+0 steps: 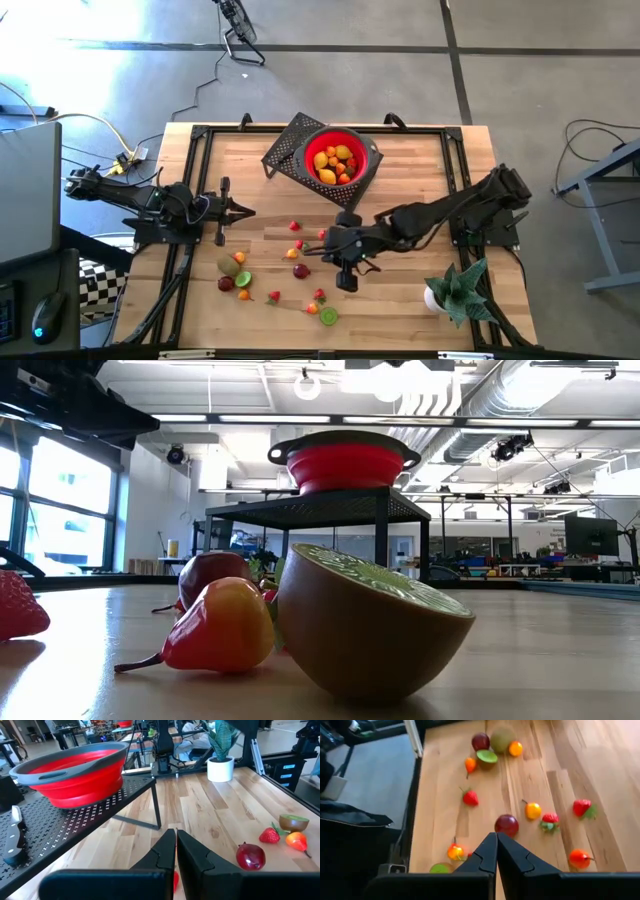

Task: Pick & Place Fruit
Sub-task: Put the sliced kiwi into the strainer bowl on the shelf

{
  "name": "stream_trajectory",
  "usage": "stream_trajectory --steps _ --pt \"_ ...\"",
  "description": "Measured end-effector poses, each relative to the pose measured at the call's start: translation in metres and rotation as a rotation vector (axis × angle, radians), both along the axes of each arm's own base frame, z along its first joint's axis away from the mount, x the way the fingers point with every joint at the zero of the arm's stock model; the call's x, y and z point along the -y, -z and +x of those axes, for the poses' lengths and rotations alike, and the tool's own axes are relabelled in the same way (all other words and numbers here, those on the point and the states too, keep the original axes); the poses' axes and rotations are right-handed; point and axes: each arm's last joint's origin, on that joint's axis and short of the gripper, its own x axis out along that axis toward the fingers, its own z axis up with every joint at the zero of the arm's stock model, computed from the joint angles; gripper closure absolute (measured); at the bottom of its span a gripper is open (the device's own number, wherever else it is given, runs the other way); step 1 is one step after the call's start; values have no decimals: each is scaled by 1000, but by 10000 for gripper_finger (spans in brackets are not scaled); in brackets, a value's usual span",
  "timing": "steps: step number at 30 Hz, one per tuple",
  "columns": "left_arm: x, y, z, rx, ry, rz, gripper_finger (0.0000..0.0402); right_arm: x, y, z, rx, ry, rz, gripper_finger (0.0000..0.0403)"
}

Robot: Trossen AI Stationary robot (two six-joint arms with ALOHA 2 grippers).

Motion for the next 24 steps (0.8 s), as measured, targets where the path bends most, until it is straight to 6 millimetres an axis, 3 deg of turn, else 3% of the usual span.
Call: stream_trajectory --steps 8,16,24 --pt "0 0 0 0 0 0 390 0 3 1 -26 46 57 399" --pt "0 0 0 0 -1 0 390 1 3 2 -24 -21 49 399" --pt "0 0 0 0 -1 0 390 5 3 7 12 79 42 391"
